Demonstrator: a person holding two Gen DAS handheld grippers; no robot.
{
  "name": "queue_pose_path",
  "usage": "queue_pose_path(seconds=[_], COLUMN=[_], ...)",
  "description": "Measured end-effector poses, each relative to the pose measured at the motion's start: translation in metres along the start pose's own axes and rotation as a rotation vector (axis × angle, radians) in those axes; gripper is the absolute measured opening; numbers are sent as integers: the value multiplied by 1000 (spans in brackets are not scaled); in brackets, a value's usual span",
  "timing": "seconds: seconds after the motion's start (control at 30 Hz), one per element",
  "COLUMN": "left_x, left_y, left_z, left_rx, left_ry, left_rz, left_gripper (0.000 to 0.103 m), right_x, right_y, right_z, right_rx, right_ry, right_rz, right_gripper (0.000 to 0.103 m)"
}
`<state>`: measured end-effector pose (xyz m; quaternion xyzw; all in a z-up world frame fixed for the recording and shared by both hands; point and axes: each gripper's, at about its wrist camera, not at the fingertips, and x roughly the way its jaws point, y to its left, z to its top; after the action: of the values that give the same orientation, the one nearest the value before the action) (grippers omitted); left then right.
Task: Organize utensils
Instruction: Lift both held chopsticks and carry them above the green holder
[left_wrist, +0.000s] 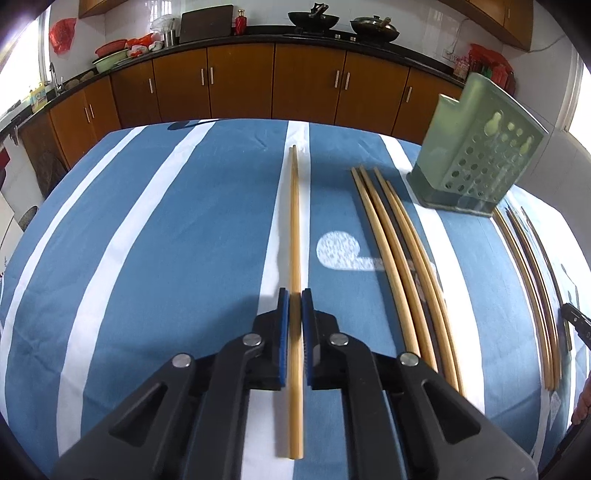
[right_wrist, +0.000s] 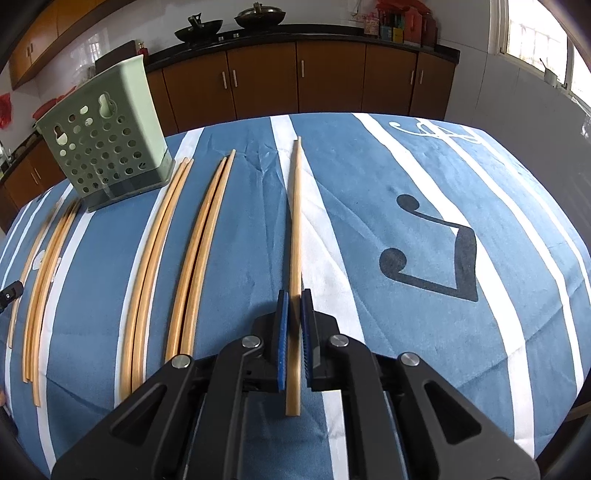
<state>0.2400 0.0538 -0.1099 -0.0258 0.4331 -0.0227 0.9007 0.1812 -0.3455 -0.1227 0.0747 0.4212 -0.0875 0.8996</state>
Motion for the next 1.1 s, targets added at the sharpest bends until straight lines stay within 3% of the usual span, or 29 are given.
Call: queue_pose_path(seconds=[0.17, 0.3, 0.63, 0.83, 0.93, 1.1], left_x=[1, -10, -24, -30, -33, -61], left_y=[4, 6, 9, 6, 7, 9], left_z=[4, -10, -30, -39, -40, -29], left_rx=[-12, -1, 0, 16, 13, 8], left_ry=[17, 20, 11, 5, 11, -68], left_rz=[-10, -18, -28, -22, -30, -46], left_gripper=[10, 19, 20, 8, 8, 8], right_x=[1, -8, -21, -24, -36, -70], right_y=[-2, -2, -3, -7, -13, -22], right_z=[2, -8, -23, -23, -19, 0], right_rx=[8, 7, 13, 14, 25, 31], right_ry=[8, 15, 23, 20, -23, -149], right_rz=[15, 34, 45, 50, 56, 54], right_gripper=[8, 9, 9, 8, 8, 8])
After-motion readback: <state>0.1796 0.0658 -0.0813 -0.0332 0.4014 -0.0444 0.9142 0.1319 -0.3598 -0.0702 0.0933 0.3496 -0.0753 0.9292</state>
